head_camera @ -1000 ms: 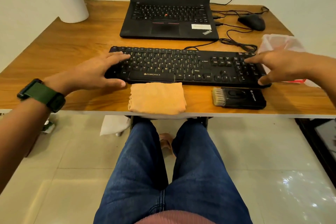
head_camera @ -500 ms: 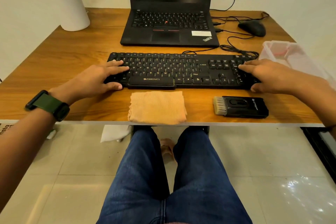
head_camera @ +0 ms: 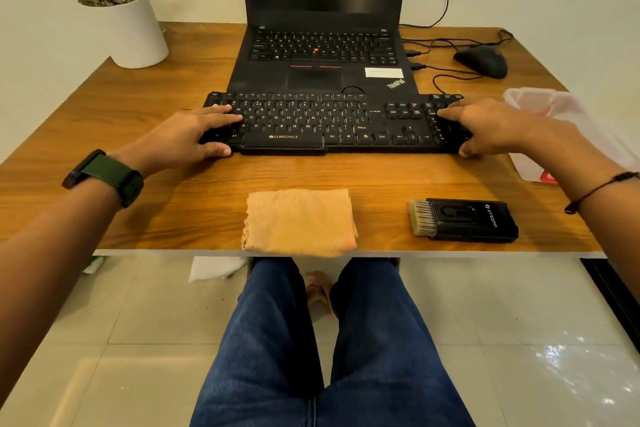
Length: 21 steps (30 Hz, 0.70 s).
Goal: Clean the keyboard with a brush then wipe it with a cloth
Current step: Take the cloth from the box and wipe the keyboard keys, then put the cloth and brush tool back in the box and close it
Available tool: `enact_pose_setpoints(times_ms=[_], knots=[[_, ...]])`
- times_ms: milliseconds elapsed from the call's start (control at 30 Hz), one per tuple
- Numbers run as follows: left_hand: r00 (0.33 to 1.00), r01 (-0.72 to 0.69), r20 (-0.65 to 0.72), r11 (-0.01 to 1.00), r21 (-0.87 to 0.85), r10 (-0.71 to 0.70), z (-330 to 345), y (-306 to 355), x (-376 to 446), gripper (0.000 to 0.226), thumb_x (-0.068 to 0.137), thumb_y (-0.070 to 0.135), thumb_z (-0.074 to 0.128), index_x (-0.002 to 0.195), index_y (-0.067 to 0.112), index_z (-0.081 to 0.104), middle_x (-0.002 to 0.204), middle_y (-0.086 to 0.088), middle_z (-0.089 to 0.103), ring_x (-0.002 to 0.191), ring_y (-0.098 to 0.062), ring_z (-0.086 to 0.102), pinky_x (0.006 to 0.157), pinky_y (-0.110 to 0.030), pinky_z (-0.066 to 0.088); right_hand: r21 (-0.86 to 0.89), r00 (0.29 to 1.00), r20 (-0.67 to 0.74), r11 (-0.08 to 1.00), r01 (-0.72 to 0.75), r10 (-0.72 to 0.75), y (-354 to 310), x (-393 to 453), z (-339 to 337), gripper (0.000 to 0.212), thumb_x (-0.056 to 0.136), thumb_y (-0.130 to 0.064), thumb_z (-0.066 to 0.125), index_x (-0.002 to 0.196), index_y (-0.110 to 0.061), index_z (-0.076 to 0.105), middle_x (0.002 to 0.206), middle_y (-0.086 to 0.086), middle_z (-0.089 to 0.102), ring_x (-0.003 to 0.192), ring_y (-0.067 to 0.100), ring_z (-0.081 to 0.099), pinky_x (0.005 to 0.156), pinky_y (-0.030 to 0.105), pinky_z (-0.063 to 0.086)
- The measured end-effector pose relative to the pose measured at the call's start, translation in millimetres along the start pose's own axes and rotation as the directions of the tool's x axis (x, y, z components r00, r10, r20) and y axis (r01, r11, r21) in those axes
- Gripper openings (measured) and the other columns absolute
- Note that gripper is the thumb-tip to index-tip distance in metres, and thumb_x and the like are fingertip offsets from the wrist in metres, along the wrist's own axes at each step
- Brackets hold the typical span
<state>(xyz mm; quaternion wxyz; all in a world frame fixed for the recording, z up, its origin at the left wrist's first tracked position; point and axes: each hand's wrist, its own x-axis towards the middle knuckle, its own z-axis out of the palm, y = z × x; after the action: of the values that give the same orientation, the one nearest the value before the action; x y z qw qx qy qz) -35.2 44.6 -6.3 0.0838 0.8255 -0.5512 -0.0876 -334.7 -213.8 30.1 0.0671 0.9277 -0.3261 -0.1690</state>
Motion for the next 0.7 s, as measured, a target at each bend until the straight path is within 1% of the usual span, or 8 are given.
enact_pose_setpoints(times_ms=[100,367,467,533,600,633,700], knots=[[1.0,-0.007,-0.005,1.0,-0.001,0.007,1,-2,1,0.062,0.087,0.026,0.06,0.142,0.028,0.032,0.153,0.0,0.026,0.138,-0.026,0.028,0.111,-0.045,0.024,0.005,1.0,0.019,1.0,-0.003,0.003,1,4,-1,0.082,0.081,-0.014,0.068,0.147,-0.016,0.019,0.148,0.012,0.033,0.134,0.028,0.033,0.106,0.037,0.033],[0.999,-0.031,-0.028,1.0,0.003,0.031,4,-1,-2,0.06,0.089,0.024,0.057,0.143,0.025,0.03,0.153,-0.003,0.025,0.141,-0.024,0.022,0.112,-0.042,0.021,-0.015,1.0,0.015,1.0,-0.012,0.012,-2,1,-1,0.08,0.082,-0.014,0.067,0.147,-0.013,0.019,0.149,0.013,0.032,0.135,0.029,0.033,0.105,0.036,0.034],[0.998,-0.041,-0.056,0.999,0.018,0.042,4,5,-8,0.059,0.091,0.026,0.055,0.144,0.025,0.029,0.153,-0.004,0.024,0.141,-0.023,0.021,0.112,-0.04,0.021,0.022,0.999,-0.042,1.0,-0.006,0.007,-12,-4,-6,0.076,0.085,-0.015,0.064,0.147,-0.013,0.02,0.147,0.014,0.034,0.132,0.03,0.036,0.102,0.037,0.036],[0.992,-0.078,-0.097,0.997,0.013,0.079,4,13,-16,0.057,0.091,0.027,0.054,0.143,0.023,0.031,0.152,-0.004,0.027,0.14,-0.023,0.024,0.11,-0.037,0.023,0.069,0.992,-0.114,0.996,0.062,-0.054,-27,-12,-13,0.072,0.086,-0.019,0.063,0.146,-0.016,0.023,0.146,0.013,0.036,0.131,0.03,0.036,0.102,0.038,0.035],[0.982,-0.143,-0.123,0.99,-0.003,0.141,4,22,-28,0.054,0.09,0.03,0.053,0.141,0.024,0.036,0.149,-0.003,0.033,0.136,-0.019,0.032,0.104,-0.03,0.029,0.127,0.97,-0.176,0.974,0.189,-0.165,-47,-26,-20,0.07,0.086,-0.023,0.062,0.146,-0.019,0.026,0.148,0.008,0.035,0.135,0.025,0.033,0.107,0.036,0.03],[0.977,-0.176,-0.13,0.984,-0.039,0.17,5,27,-34,0.052,0.09,0.034,0.052,0.139,0.025,0.039,0.147,-0.001,0.037,0.132,-0.015,0.036,0.099,-0.023,0.031,0.165,0.955,-0.191,0.951,0.261,-0.229,-58,-35,-24,0.069,0.086,-0.025,0.062,0.145,-0.021,0.027,0.149,0.005,0.034,0.135,0.022,0.033,0.108,0.034,0.028],[0.966,-0.241,-0.126,0.96,-0.144,0.224,5,39,-53,0.057,0.086,0.054,0.048,0.135,0.025,0.044,0.14,0.004,0.045,0.122,-0.003,0.04,0.089,-0.008,0.034,0.237,0.914,-0.192,0.887,0.396,-0.357,-81,-53,-27,0.067,0.086,-0.029,0.062,0.145,-0.025,0.029,0.15,-0.001,0.033,0.134,0.016,0.033,0.106,0.026,0.025]])
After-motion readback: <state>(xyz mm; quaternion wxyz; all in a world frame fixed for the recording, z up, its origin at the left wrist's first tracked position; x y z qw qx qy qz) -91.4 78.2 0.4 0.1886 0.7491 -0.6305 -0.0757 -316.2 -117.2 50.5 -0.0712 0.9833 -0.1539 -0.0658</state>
